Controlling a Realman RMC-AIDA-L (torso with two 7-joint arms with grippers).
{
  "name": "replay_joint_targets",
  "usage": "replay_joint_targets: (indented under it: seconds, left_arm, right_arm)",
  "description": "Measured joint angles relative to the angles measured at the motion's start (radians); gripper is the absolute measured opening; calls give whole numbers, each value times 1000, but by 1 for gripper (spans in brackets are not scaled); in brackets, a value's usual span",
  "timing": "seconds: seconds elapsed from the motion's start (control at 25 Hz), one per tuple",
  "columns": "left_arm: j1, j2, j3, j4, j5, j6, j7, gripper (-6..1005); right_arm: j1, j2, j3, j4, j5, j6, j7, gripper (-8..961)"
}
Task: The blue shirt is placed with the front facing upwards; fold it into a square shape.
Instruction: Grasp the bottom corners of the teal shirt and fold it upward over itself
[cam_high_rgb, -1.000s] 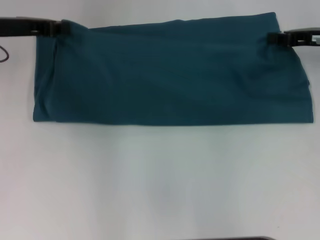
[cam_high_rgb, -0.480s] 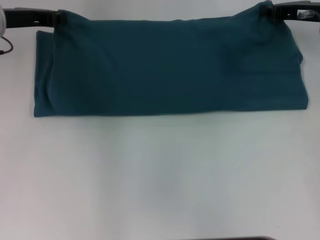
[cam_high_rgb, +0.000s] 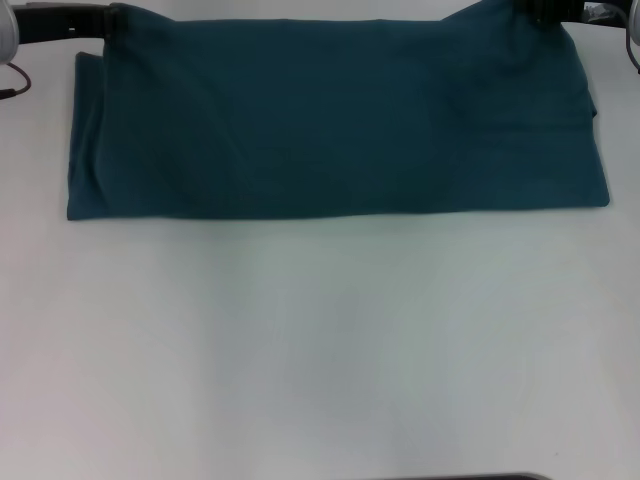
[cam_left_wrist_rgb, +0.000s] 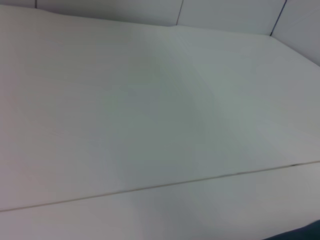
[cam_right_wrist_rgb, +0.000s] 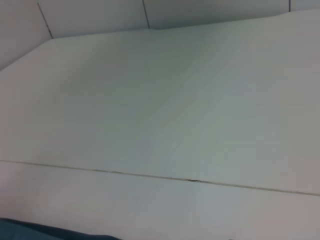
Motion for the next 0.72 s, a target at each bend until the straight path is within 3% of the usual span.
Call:
replay_joint_targets:
  seconds: [0.2, 0.44, 0.56, 0.72]
  left_arm:
    - [-10, -5, 0, 26, -2, -28, 4, 2]
    - [-14, -43, 19, 34, -2, -112, 8, 2]
    - [-12, -58, 38, 35, -2, -181, 3, 38]
    - [-1, -75, 37, 36, -2, -287, -33, 192]
  right_arm:
    - [1, 0, -1, 10, 1, 13, -7, 50]
    - [8, 5, -1, 48, 8, 94, -29, 50]
    - [9, 15, -1, 52, 37, 146, -78, 51]
    - [4, 28, -1, 49, 121, 230, -128, 51]
